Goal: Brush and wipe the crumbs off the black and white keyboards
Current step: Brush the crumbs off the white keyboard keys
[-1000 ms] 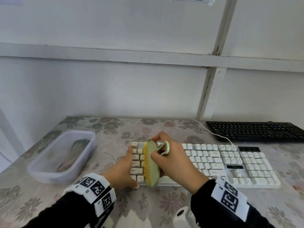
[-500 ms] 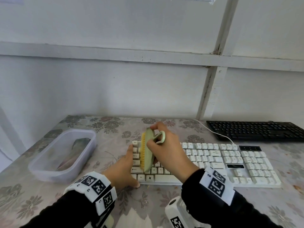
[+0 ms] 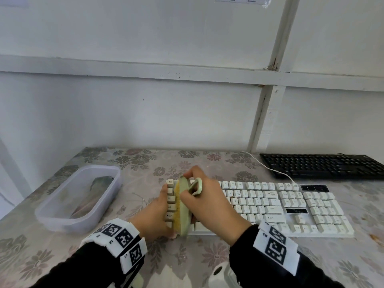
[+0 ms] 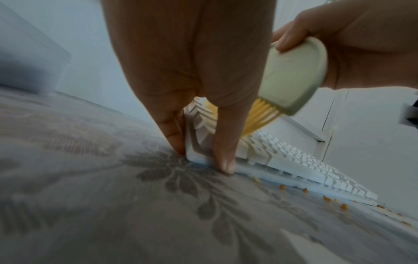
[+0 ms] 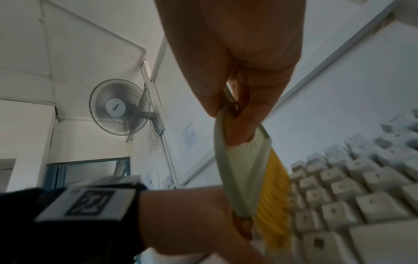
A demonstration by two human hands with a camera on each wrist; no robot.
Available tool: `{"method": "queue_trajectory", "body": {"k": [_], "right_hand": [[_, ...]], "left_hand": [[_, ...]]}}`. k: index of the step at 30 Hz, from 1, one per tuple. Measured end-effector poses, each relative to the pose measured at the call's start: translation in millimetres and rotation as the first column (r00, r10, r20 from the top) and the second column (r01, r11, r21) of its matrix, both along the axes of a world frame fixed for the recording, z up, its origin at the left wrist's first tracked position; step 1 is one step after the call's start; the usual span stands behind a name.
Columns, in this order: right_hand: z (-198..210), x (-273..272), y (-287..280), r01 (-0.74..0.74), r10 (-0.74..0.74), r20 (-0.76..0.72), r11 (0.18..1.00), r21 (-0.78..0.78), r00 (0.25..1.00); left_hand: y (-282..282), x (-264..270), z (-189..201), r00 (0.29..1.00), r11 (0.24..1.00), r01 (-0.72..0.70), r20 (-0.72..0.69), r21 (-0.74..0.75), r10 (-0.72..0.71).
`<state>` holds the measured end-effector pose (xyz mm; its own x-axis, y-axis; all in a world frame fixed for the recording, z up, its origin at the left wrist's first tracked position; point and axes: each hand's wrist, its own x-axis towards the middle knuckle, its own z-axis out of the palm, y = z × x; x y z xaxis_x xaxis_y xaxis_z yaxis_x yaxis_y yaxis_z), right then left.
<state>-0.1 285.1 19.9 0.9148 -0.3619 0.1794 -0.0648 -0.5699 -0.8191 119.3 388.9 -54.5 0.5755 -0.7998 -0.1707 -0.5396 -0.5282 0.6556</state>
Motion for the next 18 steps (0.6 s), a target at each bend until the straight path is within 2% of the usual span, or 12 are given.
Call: {"method": "queue_trajectory", "body": {"k": [3, 9, 14, 16, 18], "right_hand": [[5.9, -4.2, 2.3, -0.057, 0.056, -0.050, 0.998, -0.027, 0.997], [13.4, 5.7, -4.1, 0.031, -0.029, 0.064, 0.999, -0.039, 0.998], [5.1, -3.7, -0.2, -0.054, 0.057, -0.070, 0.997, 0.048, 0.996], [9.3, -8.4, -2.1, -0.078, 0.086, -0.108, 0.994, 0.078, 0.990], [14.8, -13.4, -5.3, -0.102, 0.120, -0.139, 0.986, 0.129, 0.983]], "left_hand": [[-0.6, -1.4, 0.1, 1.000, 1.000, 0.019, 0.009, -0.017, -0.019], [0.9, 1.0, -1.3, 1.000, 0.996, -0.019, 0.008, 0.088, 0.019], [-1.3, -0.6, -2.4, 0.999, 0.997, -0.014, -0.036, -0.078, 0.012], [-0.5, -0.2, -3.2, 0.999, 0.997, -0.022, -0.034, -0.079, 0.020], [-0.3, 1.0, -3.7, 1.000, 1.000, 0.002, 0.006, -0.017, -0.002]]}}
